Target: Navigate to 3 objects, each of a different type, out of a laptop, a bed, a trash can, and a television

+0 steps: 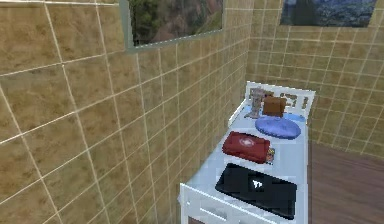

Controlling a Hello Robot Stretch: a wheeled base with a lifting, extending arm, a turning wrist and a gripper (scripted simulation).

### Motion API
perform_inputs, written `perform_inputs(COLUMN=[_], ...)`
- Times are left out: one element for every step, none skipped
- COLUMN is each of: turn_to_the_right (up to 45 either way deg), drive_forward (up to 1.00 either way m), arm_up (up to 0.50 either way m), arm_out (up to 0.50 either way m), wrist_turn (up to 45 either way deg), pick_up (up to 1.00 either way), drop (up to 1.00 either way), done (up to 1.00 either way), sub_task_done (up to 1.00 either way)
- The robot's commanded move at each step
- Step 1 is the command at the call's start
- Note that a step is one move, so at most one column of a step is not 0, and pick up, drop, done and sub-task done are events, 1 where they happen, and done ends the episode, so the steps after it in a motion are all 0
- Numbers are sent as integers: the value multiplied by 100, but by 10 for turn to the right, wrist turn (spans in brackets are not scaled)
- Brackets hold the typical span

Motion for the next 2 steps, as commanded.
perform_inputs(turn_to_the_right=[210, 0], drive_forward=[0, 0], arm_up=[0, 0], arm_out=[0, 0], wrist_turn=[0, 0], pick_up=[0, 0], drop=[0, 0], done=[0, 0], sub_task_done=[0, 100])
